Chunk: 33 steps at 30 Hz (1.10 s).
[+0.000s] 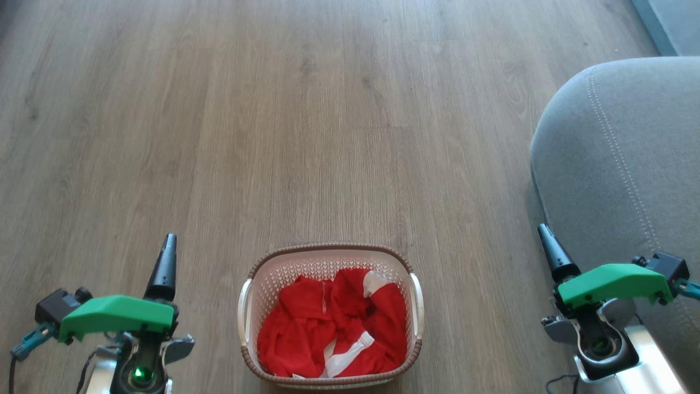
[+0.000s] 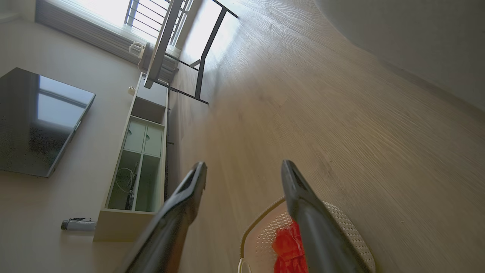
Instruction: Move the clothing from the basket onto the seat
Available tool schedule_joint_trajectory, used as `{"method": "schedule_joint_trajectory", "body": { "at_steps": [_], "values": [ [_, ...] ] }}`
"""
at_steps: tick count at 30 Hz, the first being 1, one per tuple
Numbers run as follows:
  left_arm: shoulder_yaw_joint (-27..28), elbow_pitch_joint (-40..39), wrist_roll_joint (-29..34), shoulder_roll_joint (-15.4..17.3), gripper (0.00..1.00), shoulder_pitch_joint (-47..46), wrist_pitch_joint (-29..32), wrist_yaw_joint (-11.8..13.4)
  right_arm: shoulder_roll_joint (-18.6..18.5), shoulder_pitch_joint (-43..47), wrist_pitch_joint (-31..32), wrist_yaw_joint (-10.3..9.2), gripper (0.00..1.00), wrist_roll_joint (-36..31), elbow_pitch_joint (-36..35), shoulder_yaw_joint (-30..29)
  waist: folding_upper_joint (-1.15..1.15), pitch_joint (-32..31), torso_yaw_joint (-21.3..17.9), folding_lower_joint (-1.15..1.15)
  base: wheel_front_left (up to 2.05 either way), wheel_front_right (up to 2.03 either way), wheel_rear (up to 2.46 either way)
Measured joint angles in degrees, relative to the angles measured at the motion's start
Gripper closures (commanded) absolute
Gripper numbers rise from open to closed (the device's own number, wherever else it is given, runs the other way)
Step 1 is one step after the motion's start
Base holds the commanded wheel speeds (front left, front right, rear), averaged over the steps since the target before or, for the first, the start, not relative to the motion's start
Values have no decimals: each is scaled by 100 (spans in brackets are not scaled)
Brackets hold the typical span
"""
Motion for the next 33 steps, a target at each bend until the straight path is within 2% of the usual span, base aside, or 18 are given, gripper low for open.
{"method": "schedule_joint_trajectory", "body": {
  "at_steps": [13,33],
  "values": [
    [-53,43,1250,40,0,-140,-226,-1,-105,-250,-194,0,0,-983,148,290,0,26,-13,0,0,0,0],
    [-96,176,2647,86,0,-483,-549,-4,-285,-671,-545,0,0,-2246,378,720,0,80,-26,0,0,0,0]
  ]
}}
